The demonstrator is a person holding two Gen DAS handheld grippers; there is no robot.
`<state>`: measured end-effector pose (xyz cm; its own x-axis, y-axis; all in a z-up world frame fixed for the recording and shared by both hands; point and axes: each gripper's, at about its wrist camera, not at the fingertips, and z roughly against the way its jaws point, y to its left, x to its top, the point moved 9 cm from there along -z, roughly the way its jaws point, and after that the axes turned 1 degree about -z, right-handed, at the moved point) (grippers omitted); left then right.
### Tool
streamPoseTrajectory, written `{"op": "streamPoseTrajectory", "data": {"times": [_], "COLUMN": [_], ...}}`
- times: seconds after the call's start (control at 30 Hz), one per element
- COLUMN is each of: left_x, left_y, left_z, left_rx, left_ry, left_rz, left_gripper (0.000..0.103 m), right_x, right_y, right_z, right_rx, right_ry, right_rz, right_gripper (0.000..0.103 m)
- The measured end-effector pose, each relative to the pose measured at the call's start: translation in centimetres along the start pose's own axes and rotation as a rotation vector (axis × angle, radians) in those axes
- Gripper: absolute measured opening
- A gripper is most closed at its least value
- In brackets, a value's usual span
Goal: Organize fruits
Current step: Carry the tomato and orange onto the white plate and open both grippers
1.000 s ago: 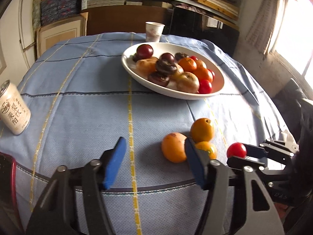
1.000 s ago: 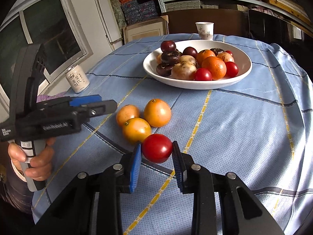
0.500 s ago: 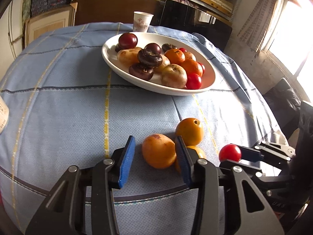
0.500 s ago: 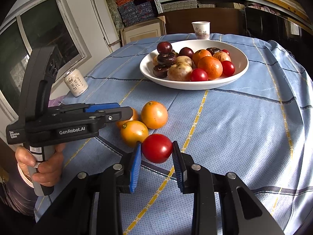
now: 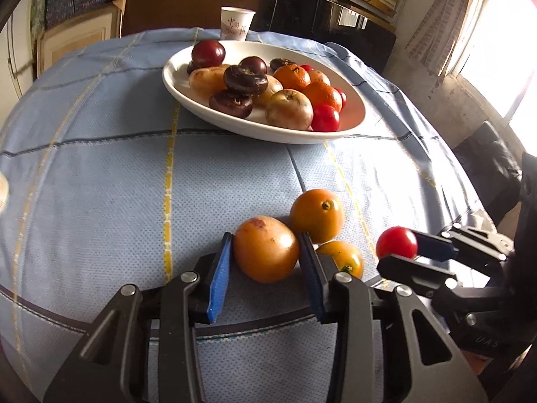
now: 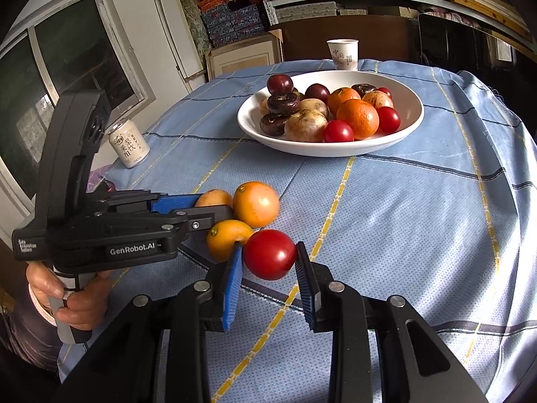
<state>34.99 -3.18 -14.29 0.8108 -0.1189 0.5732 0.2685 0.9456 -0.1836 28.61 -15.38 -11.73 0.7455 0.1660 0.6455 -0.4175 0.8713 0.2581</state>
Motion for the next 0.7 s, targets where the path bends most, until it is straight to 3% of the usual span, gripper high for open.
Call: {"op": "streamPoseTrajectory", "data": {"times": [0.23,0.5,0.7], "left_x": [0.3,0.6,1.8], "left_y": [0.0,0.1,0.1], "left_z": [1.3,3.6,5.7], "left_rx": [0.058,0.071,-0.005], "left_ry": [-0.05,-0.109,-0.137], "left_rz": [-0.029,-0.039,-0.002], "left_gripper": [0.038,0.038,0.038], "right_x": [0.4,1.2,2.6], "right_y": [-0.6,-1.2,-1.0], "right_z": [0.1,0.8,1.8], "right_rx": [-0.014,-0.028,0.02], "right_ry": [-0.019,-0.078,-0.096], "right_rz": [-0.009,-0.006,-0.028], "right_gripper": [0.032,0.032,0.031]}}
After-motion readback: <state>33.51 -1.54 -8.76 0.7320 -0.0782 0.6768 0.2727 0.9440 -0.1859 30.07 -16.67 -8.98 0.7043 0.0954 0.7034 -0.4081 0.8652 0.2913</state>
